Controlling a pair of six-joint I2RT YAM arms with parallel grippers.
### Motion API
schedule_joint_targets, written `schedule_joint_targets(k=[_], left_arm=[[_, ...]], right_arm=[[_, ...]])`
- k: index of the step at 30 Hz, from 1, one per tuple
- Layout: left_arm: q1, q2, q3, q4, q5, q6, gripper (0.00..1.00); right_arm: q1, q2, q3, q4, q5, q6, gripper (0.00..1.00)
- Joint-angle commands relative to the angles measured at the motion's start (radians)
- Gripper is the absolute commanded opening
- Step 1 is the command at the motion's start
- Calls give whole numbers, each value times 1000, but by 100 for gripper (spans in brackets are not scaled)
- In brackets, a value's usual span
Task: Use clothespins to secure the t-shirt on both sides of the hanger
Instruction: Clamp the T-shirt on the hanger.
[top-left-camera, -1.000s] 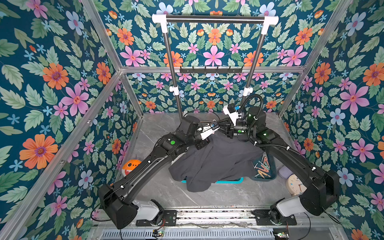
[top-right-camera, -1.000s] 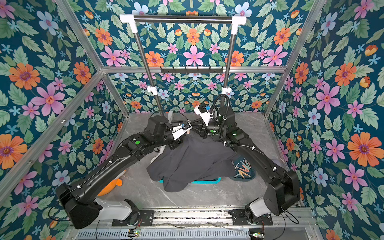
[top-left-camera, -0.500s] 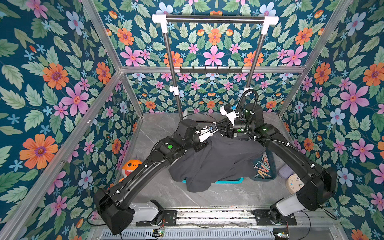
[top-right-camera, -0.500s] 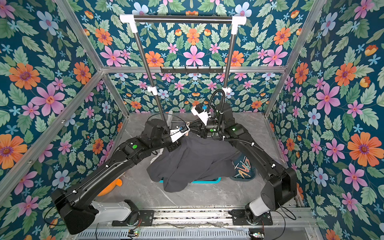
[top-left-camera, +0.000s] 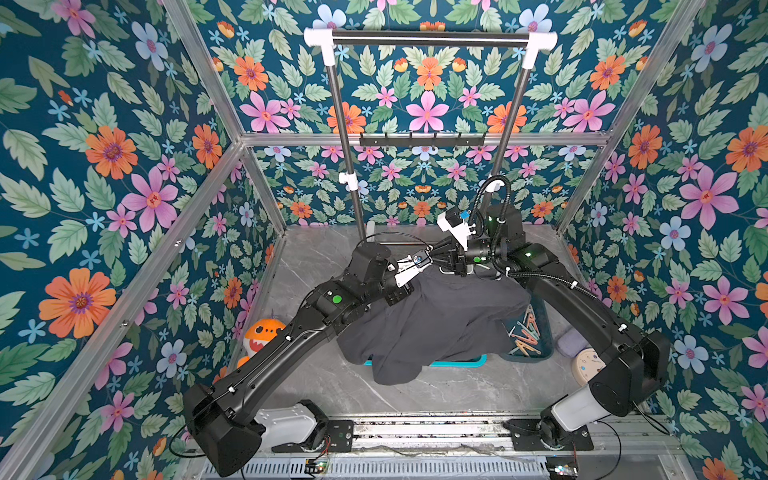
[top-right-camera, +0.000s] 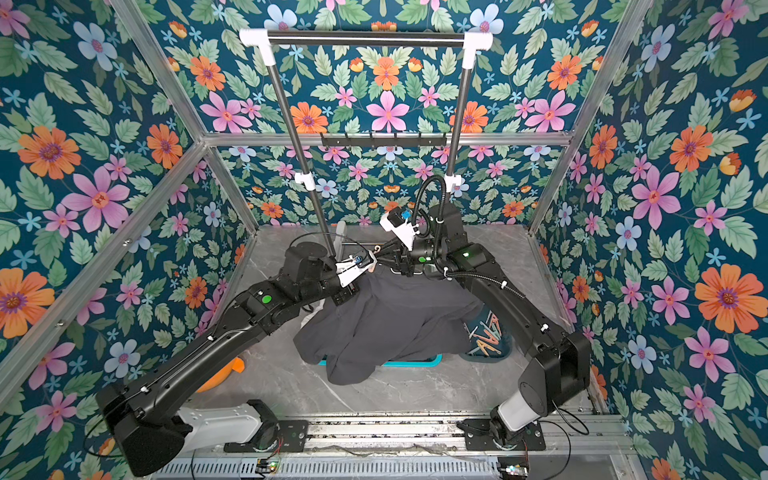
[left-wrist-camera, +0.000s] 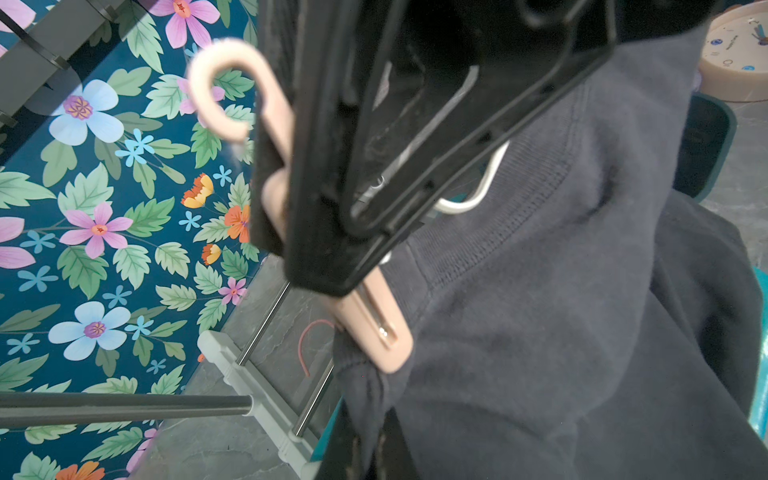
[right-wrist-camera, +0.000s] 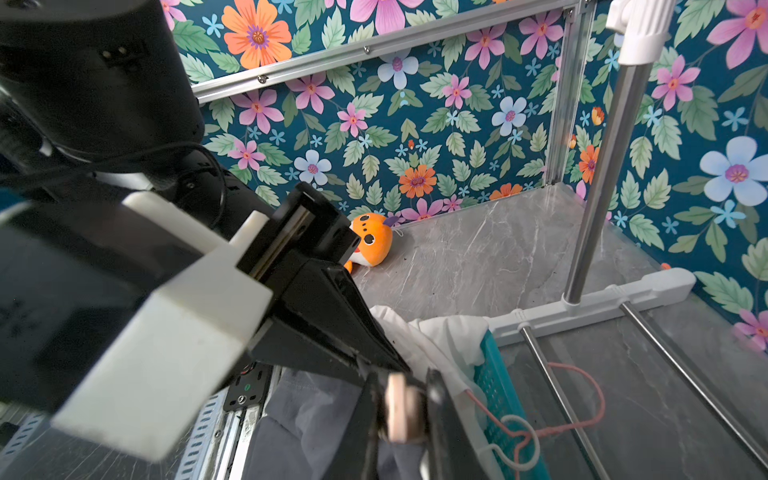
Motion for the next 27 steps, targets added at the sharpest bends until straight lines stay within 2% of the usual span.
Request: schedule_joint_targets(k=[1,8,13,17,24,27], left_arm=[[-1,-28,-1,249,64,23,0],[-1,-10,18,239,79,28,0],[-1,-10,12,281,48,4,0],[-2,-7,10,298,39,6,0],[-2,-12,7,305,25,7,0],[-2,-15,-7,307,8,9,0]], right_arm=[[1,20,28,-183,-25,-55,0],[1,62,109,-288,-44,-107,0],[3,90,153,-362,-44,-133,0],[5,133,167,-392,-34,-145,0],[5,119,157,-370,-9,-134,0],[4,108,136,-335,16,-117,17]])
